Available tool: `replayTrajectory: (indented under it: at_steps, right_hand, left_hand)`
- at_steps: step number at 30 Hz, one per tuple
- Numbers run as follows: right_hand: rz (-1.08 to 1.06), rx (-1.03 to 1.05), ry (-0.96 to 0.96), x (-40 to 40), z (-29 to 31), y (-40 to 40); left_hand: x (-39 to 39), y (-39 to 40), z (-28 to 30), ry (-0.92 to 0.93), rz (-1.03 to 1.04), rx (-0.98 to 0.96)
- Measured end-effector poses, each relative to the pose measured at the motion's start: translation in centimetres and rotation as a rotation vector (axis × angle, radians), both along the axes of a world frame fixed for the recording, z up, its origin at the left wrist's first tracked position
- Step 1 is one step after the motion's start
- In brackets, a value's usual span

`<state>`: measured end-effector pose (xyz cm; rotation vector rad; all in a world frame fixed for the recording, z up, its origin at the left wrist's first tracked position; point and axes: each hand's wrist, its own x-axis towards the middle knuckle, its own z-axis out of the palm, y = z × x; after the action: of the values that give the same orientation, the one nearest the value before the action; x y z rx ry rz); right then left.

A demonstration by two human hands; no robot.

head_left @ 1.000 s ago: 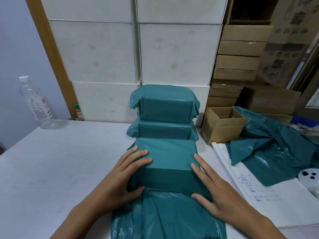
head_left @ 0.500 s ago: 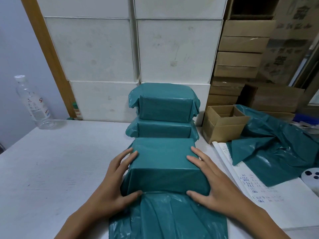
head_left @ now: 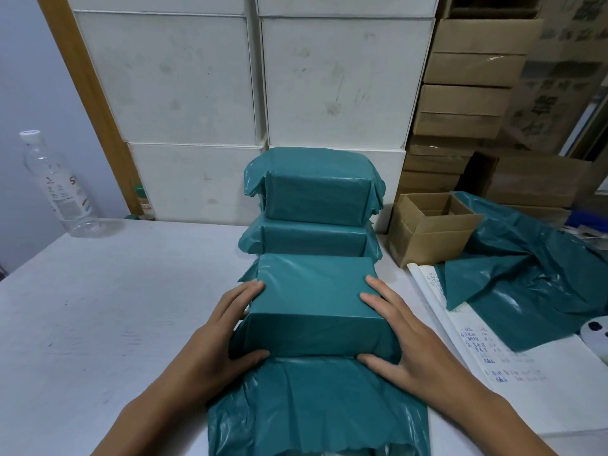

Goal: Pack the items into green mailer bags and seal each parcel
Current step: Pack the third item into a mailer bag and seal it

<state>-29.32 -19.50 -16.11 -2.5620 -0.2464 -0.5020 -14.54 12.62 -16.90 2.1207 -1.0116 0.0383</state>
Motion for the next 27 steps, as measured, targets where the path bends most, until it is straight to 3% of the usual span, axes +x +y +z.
replayTrajectory:
  at_steps: [18,22,25,27]
  right_hand:
    - [-0.015,0.058,0.082,-0.3,0.8,0.5]
    - [-0.026,-0.048,0.102,-1.0,2.5,0.3]
    - [-0.073,-0.100,0.026,-3.0,3.6,0.3]
    - [-0.049,-0.122,-0.123,-5.2,3.7,0.4]
  left_hand:
    - [-0.6,0.1,0.4,-0.037,-0.066,-0.013]
    - [-1.0,0.5,0.3,-0.047,-0.025,-0.014]
    - [-2.4,1.6,1.4,-0.172,0.071,-0.067]
    - [-4.0,3.5,2.5,-0.320,0.037,-0.128]
